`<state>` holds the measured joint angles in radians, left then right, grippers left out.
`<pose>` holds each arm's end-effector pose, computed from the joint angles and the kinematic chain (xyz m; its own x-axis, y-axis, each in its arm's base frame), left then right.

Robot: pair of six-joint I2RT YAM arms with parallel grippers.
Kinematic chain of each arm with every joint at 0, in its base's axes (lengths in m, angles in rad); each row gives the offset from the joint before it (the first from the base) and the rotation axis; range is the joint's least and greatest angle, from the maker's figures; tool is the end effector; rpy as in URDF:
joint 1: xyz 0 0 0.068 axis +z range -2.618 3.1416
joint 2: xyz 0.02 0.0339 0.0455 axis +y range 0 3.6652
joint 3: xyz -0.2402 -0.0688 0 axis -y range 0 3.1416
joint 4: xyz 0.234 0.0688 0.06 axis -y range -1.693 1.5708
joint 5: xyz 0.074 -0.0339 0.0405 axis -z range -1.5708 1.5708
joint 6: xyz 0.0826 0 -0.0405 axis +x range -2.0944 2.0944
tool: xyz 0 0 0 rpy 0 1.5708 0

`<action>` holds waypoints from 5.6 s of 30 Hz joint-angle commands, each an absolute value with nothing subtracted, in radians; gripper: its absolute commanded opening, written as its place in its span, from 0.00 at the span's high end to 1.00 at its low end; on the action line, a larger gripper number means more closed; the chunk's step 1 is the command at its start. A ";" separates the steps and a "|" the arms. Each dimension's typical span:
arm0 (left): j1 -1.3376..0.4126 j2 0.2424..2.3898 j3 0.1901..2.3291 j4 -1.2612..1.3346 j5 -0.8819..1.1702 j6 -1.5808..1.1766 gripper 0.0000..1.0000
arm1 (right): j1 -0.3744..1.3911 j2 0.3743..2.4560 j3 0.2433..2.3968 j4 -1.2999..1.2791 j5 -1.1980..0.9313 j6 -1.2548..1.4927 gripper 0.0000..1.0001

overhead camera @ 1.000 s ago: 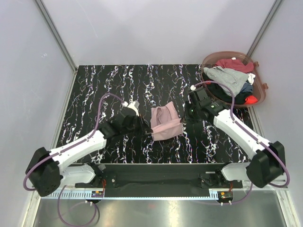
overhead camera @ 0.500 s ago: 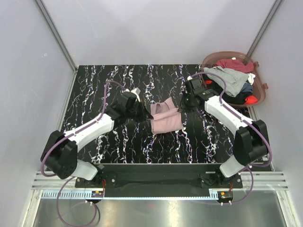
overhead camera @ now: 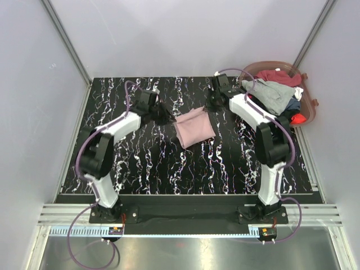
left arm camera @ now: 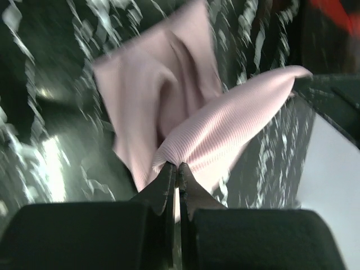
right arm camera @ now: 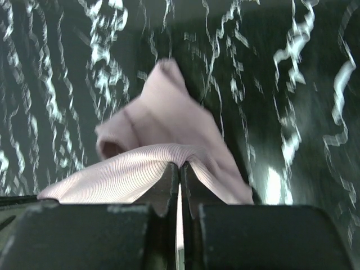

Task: Fold and stack the tank tops
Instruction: Fold the tank top, then neatly place the folded tank top to the corner

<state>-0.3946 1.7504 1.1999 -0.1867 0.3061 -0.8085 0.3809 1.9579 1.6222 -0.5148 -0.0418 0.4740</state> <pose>0.3660 -0.1794 0.1759 -0.8426 -0.3961 -0.3648 -0.0534 0.7356 -0.6754 0.4208 0.1722 0.1978 -0.8020 0.1701 -0.5725 -0.0348 0.9437 0.3290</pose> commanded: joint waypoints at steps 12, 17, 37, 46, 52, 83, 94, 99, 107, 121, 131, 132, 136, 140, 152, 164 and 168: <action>-0.267 1.987 1.396 -0.130 0.383 -0.775 0.36 | 0.341 2.255 1.918 -0.339 -0.112 0.479 0.44; -0.267 1.899 1.333 -0.129 0.344 -0.732 0.35 | 0.337 2.105 1.735 -0.247 -0.091 0.453 0.43; -0.302 2.040 1.520 -0.087 0.537 -0.693 0.62 | 0.337 2.003 1.387 -0.080 -0.517 0.548 0.79; -0.268 2.223 1.604 -0.132 0.518 -0.680 0.68 | 0.284 2.128 1.313 -0.060 -0.528 0.643 0.90; -0.267 2.152 1.635 -0.162 0.499 -0.647 0.59 | 0.284 2.047 1.298 -0.058 -0.514 0.624 0.84; -0.319 1.850 1.378 -0.118 0.505 -0.653 0.55 | 0.347 2.327 1.210 0.586 -1.104 1.000 1.00; -0.379 1.776 1.250 -0.040 0.502 -0.696 0.56 | 0.322 2.117 1.456 0.017 -0.953 0.693 0.98; -0.394 1.734 1.175 -0.003 0.480 -0.721 0.57 | 0.281 2.161 1.580 -0.040 -0.945 0.716 0.99; -0.399 1.718 1.095 0.051 0.411 -0.770 0.58 | 0.245 2.322 1.787 -0.084 -0.928 0.736 0.99; -0.380 1.683 1.086 -0.041 0.344 -0.721 0.54 | 0.236 2.537 1.930 -0.087 -0.856 0.779 0.90; -0.382 1.620 1.000 -0.003 0.252 -0.730 0.27 | 0.235 2.168 1.634 -0.068 -0.707 0.646 0.36; -0.383 1.627 0.999 -0.003 0.249 -0.738 0.27 | 0.236 2.133 1.600 -0.058 -0.692 0.637 0.35; -0.394 1.661 0.982 0.057 0.233 -0.758 0.27 | 0.238 1.971 1.404 -0.028 -0.594 0.600 0.29; -0.403 1.721 0.991 0.087 0.227 -0.785 0.29 | 0.238 1.783 1.244 -0.008 -0.500 0.580 0.27; -0.419 1.861 1.071 0.113 0.180 -0.828 0.30 | 0.239 1.402 0.844 0.119 -0.276 0.560 0.09; -0.453 1.970 1.154 0.118 0.126 -0.896 0.53 | 0.244 1.347 0.712 0.239 -0.235 0.569 0.08; -0.436 2.002 1.177 0.115 0.130 -0.893 0.76 | 0.244 1.332 0.684 0.264 -0.221 0.572 0.09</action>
